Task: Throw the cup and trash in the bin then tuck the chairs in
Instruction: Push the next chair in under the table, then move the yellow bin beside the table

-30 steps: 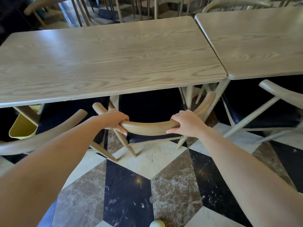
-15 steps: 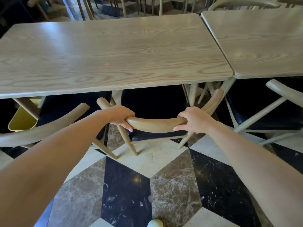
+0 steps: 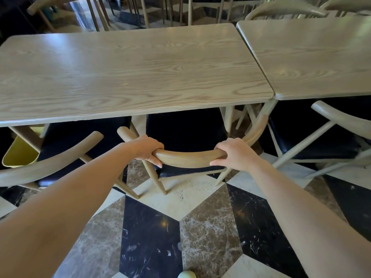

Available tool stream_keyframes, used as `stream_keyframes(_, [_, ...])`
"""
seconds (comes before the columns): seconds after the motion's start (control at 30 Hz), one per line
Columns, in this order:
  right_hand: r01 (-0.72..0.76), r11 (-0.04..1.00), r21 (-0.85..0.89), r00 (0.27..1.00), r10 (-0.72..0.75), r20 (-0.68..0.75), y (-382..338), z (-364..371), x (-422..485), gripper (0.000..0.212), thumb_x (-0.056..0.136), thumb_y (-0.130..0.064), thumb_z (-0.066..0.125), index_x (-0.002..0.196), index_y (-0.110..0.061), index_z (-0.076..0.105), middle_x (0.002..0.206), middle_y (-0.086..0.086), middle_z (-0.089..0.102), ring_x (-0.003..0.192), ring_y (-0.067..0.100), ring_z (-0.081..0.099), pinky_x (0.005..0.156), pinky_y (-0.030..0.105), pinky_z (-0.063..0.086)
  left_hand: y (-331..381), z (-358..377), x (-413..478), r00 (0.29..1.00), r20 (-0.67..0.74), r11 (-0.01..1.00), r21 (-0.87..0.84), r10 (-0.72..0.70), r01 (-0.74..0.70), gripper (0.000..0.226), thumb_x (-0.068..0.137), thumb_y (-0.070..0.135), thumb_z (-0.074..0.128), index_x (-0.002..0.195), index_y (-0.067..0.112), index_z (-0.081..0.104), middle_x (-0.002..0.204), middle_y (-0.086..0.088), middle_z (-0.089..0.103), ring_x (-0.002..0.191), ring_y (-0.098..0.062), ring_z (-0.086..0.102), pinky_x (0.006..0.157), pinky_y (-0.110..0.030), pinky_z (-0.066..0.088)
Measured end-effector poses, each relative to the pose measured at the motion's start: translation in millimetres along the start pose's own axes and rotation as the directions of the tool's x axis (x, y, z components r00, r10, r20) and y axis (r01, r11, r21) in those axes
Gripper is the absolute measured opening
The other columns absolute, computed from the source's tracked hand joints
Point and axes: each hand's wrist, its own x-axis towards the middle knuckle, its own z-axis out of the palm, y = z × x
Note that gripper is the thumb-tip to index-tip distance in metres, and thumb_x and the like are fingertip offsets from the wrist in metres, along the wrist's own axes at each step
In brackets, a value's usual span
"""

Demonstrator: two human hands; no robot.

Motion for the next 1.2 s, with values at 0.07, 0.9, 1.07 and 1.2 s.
stream_keyframes(0.07, [-0.034, 0.999, -0.040, 0.999, 0.033, -0.017, -5, 3, -4, 0.053, 0.080, -0.063, 0.056, 0.111, -0.020, 0.061, 0.100, -0.004, 0.064, 0.093, 0.017, 0.054, 0.090, 0.032, 0.039, 7, 1, -6, 0.997, -0.062, 0.998, 0.044, -0.040, 0.043, 0.043, 0.076, 0.057, 0.068, 0.100, 0.023, 0.057, 0.094, 0.003, 0.062, 0.090, -0.018, 0.057, 0.080, -0.028, 0.039])
stream_keyframes(0.9, [0.126, 0.992, -0.016, 0.910, -0.109, 0.399, -319, -81, -195, 0.081, 0.087, -0.057, 0.052, 0.151, -0.027, 0.013, 0.160, 0.003, 0.010, 0.144, 0.030, 0.018, 0.114, 0.051, 0.024, 120, 85, -426, 0.797, -0.331, 0.863, -0.192, -0.506, 0.468, 0.059, 0.094, 0.050, 0.046, 0.145, 0.024, 0.033, 0.148, -0.002, 0.041, 0.136, -0.024, 0.038, 0.108, -0.043, 0.038])
stream_keyframes(1.07, [0.291, 0.955, -0.062, 0.872, -0.238, 0.428, -410, -97, -174, 0.084, 0.084, -0.061, 0.052, 0.151, -0.027, 0.015, 0.159, 0.004, 0.016, 0.144, 0.026, 0.018, 0.113, 0.049, 0.027, 85, 86, -516, 0.744, -0.308, 0.805, -0.251, -0.593, 0.538, 0.061, 0.093, 0.052, 0.046, 0.146, 0.026, 0.030, 0.148, -0.001, 0.040, 0.135, -0.024, 0.038, 0.107, -0.041, 0.035])
stream_keyframes(1.2, [0.404, 0.911, -0.088, 0.830, -0.324, 0.454, -483, -99, -134, 0.080, 0.087, -0.059, 0.050, 0.150, -0.027, 0.014, 0.159, 0.002, 0.012, 0.145, 0.028, 0.013, 0.115, 0.048, 0.022, 37, 95, -568, 0.640, -0.334, 0.722, -0.301, -0.692, 0.623, 0.062, 0.089, 0.061, 0.046, 0.143, 0.033, 0.033, 0.146, 0.003, 0.043, 0.133, -0.022, 0.041, 0.102, -0.039, 0.037])
